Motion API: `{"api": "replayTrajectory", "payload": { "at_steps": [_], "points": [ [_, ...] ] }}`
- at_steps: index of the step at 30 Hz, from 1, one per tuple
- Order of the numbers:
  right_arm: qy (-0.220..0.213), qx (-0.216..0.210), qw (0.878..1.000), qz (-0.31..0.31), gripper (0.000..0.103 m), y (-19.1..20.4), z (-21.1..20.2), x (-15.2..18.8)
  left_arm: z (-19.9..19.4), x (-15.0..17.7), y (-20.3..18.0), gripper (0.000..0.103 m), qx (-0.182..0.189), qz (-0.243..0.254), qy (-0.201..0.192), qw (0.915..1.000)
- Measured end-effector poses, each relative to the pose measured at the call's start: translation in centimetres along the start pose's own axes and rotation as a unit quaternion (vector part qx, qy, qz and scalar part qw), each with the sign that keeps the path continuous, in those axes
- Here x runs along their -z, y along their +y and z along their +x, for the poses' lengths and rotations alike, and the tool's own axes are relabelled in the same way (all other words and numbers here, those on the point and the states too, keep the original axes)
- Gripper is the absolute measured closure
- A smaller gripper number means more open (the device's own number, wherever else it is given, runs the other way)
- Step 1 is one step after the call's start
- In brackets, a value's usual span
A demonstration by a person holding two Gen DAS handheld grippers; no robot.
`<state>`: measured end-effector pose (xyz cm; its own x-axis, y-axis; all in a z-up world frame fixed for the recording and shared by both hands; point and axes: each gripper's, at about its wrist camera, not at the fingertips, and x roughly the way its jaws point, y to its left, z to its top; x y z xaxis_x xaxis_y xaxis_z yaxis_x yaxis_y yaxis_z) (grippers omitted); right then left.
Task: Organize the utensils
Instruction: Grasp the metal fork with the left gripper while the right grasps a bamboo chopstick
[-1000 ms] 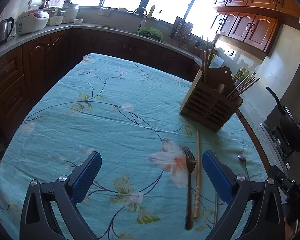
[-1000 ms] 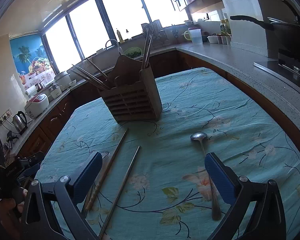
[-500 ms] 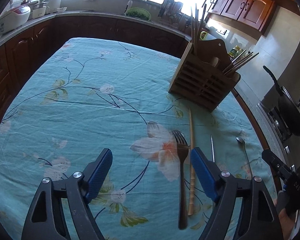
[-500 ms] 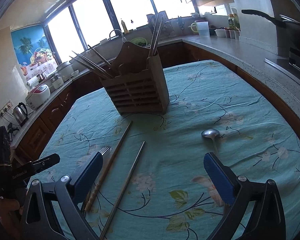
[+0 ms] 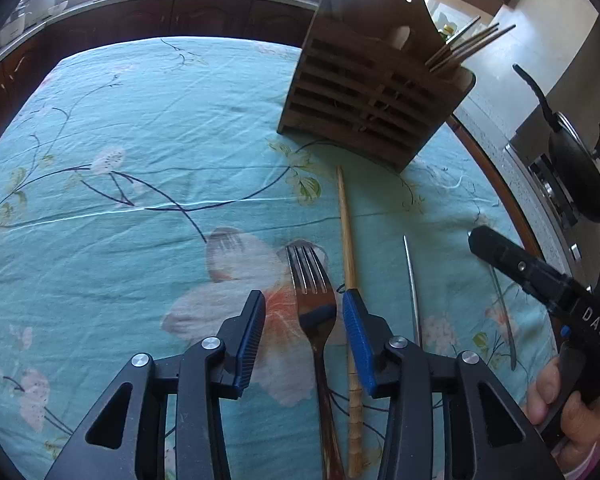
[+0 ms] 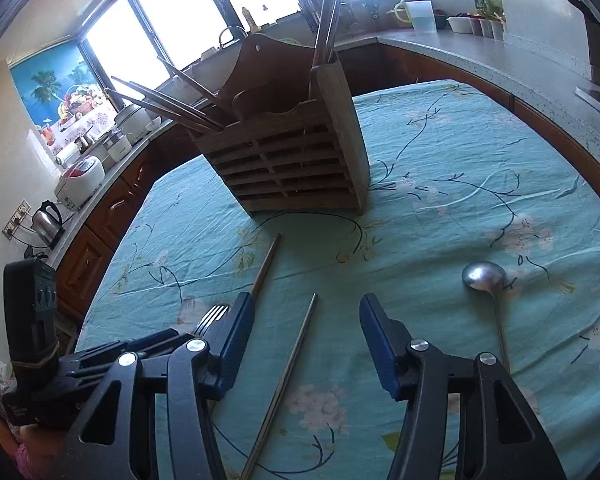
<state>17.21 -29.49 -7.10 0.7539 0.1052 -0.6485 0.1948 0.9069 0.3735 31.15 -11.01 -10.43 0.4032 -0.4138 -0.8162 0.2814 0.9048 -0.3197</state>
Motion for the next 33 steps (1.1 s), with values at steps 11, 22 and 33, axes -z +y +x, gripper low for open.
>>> {"api": "replayTrajectory", "payload": {
  "at_steps": [11,22,33],
  "points": [
    [0.026,-0.013,1.000,-0.006,0.054,1.3,2.7,-0.6,0.5,0.8,0.6,0.079,-0.023,0.053,-0.006,0.9983],
    [0.075,0.014,0.995,-0.064,0.067,5.2,9.6,-2.3,-1.5,1.2,5.5,0.078,-0.035,-0.017,0.000,0.9993],
    [0.079,0.010,0.996,-0.050,0.097,5.0,9.0,-2.8,-1.8,1.5,4.9,0.082,-0.030,-0.009,-0.016,0.9994]
  ]
}}
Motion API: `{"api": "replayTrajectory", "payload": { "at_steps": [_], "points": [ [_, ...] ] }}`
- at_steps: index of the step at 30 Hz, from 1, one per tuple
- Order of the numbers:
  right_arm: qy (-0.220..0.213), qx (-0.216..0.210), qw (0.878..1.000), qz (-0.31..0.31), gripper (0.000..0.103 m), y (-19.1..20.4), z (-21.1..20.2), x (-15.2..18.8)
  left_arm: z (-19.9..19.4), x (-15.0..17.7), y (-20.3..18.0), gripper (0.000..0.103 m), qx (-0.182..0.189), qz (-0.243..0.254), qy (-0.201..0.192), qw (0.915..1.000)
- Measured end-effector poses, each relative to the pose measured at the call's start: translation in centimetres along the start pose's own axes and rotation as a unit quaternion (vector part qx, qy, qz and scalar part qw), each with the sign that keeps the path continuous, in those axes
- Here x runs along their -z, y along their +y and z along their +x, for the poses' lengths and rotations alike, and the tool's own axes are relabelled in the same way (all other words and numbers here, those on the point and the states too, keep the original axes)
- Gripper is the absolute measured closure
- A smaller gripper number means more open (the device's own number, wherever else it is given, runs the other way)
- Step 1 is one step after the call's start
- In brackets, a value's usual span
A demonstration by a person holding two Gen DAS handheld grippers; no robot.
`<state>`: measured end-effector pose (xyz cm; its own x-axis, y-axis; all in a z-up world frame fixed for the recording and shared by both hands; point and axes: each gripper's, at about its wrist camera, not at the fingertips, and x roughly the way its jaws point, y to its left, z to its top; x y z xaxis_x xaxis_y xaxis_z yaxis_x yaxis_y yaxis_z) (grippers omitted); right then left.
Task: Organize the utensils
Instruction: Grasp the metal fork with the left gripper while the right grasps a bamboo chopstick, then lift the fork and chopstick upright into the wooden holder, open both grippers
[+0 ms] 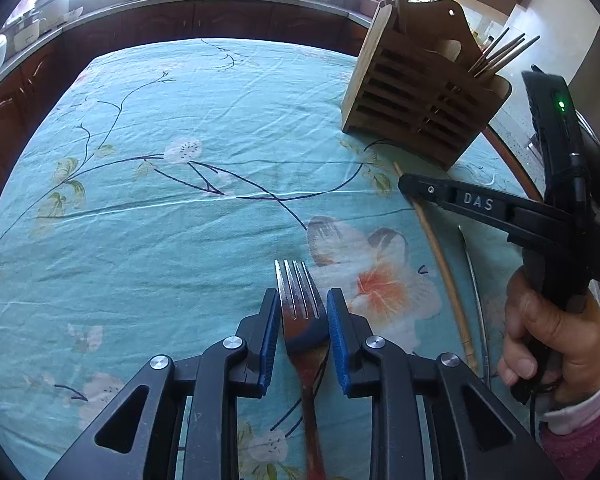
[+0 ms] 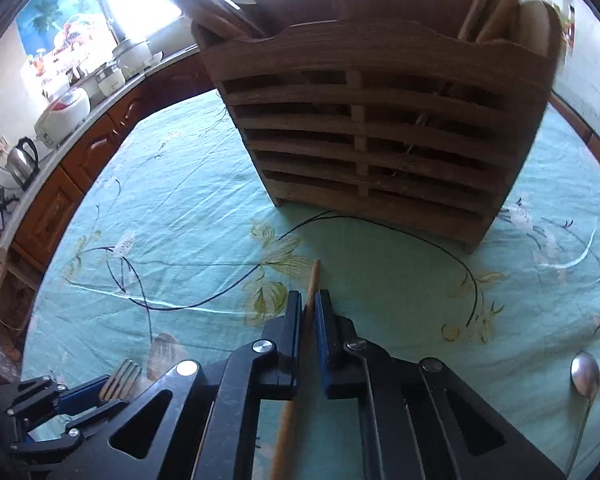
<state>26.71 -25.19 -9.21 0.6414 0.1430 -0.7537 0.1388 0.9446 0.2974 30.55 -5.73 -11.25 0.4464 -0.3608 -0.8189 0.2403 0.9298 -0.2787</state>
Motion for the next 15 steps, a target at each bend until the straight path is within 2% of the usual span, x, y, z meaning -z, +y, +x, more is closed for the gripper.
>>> {"api": "replayTrajectory", "payload": {
  "at_steps": [4,13,14,15],
  "points": [
    [-0.028,-0.046,0.998,0.029,0.098,-1.2,-3.8,0.9,-2.1,0.5,0.5,0.083,0.017,-0.010,-0.019,0.9996],
    [-0.109,-0.088,0.990,0.021,0.098,-1.2,-14.0,2.4,-9.5,1.5,0.1,0.086,0.040,-0.006,-0.088,0.9953],
    [-0.120,-0.093,0.988,0.019,0.098,-1.2,-15.1,2.5,-10.5,1.7,0.0,0.088,0.045,-0.005,-0.097,0.9942],
    [-0.129,-0.097,0.987,0.016,0.098,-1.2,-16.2,2.5,-11.4,1.9,-0.1,0.100,0.049,-0.004,-0.104,0.9933]
  ]
}}
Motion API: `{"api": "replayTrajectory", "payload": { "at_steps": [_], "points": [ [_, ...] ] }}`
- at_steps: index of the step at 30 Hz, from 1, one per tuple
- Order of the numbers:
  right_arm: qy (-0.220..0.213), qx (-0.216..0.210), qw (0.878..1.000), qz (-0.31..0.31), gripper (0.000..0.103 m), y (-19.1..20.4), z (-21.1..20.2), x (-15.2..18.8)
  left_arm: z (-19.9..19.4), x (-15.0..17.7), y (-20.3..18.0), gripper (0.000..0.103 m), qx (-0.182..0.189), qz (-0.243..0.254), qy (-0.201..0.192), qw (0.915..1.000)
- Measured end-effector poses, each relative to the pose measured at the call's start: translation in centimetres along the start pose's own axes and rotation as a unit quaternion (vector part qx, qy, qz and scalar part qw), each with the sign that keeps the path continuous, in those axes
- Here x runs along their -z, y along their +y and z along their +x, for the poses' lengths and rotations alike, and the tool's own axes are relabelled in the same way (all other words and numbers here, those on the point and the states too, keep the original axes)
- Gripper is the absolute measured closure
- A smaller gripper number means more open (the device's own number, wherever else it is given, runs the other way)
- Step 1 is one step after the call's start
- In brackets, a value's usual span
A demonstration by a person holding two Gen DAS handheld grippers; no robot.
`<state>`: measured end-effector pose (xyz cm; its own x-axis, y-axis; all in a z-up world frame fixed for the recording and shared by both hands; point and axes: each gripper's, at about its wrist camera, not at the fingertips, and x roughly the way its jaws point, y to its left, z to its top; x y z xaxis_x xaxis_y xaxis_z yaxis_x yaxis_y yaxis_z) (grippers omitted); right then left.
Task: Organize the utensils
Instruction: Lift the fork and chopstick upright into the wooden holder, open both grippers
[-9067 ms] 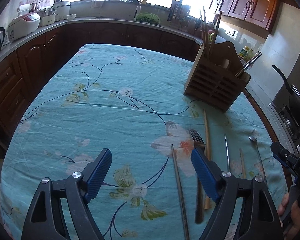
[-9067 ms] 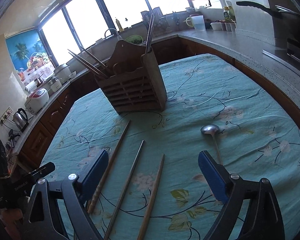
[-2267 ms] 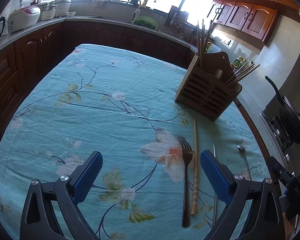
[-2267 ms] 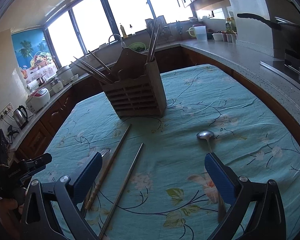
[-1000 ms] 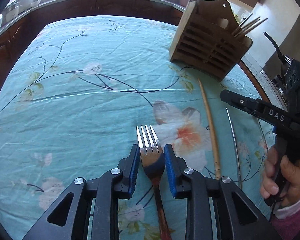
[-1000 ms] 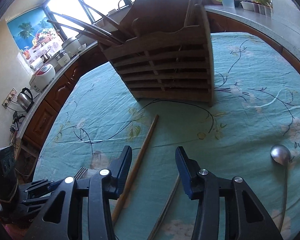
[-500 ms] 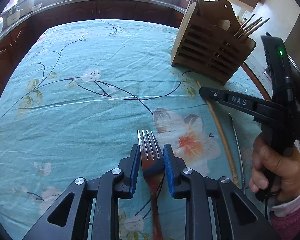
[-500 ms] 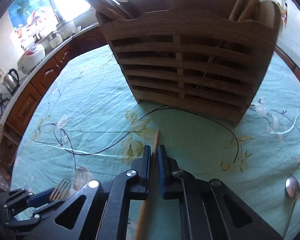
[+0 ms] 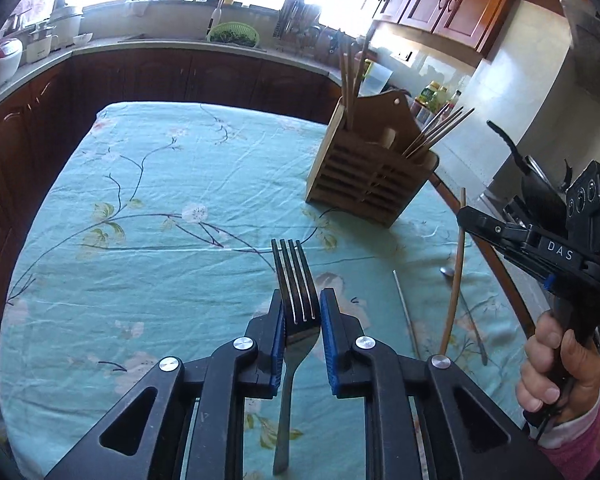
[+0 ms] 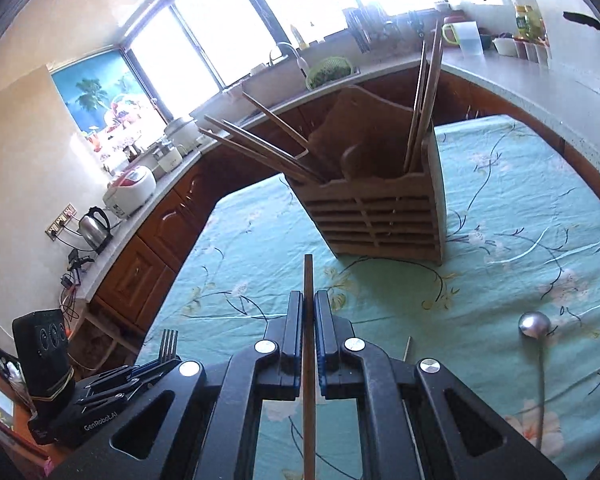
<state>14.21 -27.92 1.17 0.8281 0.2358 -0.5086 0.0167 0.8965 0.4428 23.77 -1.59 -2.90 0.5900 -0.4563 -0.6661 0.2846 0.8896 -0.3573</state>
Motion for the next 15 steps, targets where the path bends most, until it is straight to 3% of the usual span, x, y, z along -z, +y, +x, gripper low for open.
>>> {"api": "replayTrajectory", "payload": {
  "at_steps": [9,15],
  "points": [
    [-0.067,-0.012,0.997,-0.027,0.098,3.0,-4.7,-1.9,-6.6,0.3,-0.5,0.102,0.035,-0.003,-0.060,0.9976],
    [-0.086,0.000,0.996,-0.037,0.098,3.0,-5.8,-2.7,-9.0,-0.1,-1.0,0.102,0.049,0.002,-0.095,0.9943]
  ]
}}
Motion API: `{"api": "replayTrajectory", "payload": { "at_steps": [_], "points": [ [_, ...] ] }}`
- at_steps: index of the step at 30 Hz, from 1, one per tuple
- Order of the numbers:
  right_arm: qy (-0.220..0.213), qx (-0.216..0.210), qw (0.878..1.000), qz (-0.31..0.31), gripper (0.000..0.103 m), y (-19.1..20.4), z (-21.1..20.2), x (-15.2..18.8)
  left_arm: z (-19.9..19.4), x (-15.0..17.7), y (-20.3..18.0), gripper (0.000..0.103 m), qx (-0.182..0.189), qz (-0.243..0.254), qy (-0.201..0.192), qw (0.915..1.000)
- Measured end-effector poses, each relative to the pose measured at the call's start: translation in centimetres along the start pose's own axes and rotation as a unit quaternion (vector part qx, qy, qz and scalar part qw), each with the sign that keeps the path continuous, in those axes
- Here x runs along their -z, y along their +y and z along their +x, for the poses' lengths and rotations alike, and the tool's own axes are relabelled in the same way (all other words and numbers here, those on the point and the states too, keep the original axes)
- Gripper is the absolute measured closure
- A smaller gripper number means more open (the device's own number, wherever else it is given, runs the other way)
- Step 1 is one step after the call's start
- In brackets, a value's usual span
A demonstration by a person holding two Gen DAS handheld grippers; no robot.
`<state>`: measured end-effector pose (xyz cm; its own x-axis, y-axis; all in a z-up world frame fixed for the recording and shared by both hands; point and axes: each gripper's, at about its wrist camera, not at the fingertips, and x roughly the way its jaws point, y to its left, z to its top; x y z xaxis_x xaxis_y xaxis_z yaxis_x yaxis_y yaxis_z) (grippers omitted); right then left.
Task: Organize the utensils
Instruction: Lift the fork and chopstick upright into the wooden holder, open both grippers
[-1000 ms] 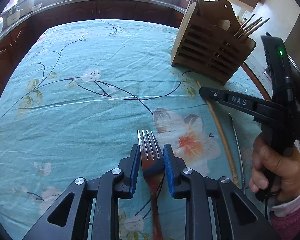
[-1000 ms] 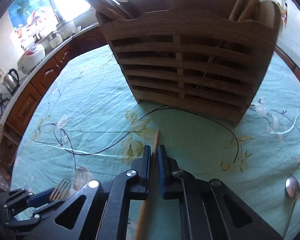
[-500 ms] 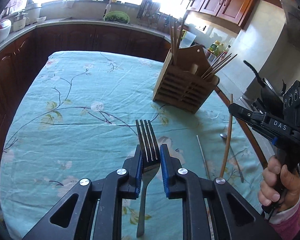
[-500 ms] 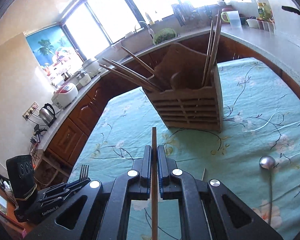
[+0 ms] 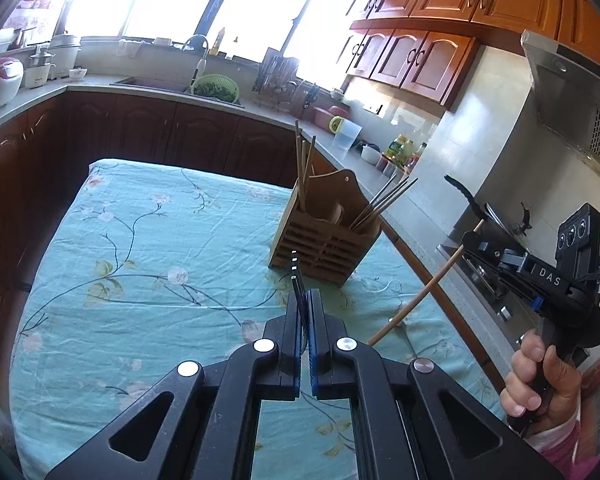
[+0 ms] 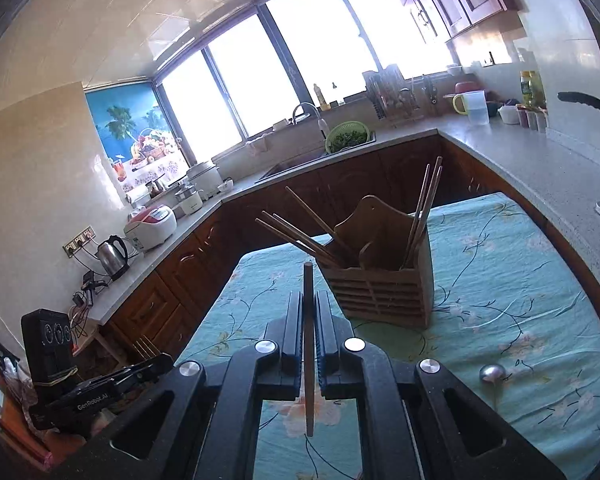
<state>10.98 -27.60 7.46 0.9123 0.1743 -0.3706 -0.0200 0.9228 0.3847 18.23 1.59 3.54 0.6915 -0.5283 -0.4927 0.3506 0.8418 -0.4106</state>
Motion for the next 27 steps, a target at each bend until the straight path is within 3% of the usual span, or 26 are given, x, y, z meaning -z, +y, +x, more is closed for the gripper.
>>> {"api": "replayTrajectory", "payload": {
  "at_steps": [16,27],
  "points": [
    [-0.015,0.026,1.000,0.007,0.098,-2.3,-0.9,-0.8,3.2,-2.5,-1.4,0.102,0.022,0.001,-0.021,0.9995],
    [-0.044,0.044,0.998,-0.007,0.098,-3.1,-1.2,-4.0,6.9,-6.9,-2.5,0.102,0.036,0.006,-0.049,0.9981]
  ]
}}
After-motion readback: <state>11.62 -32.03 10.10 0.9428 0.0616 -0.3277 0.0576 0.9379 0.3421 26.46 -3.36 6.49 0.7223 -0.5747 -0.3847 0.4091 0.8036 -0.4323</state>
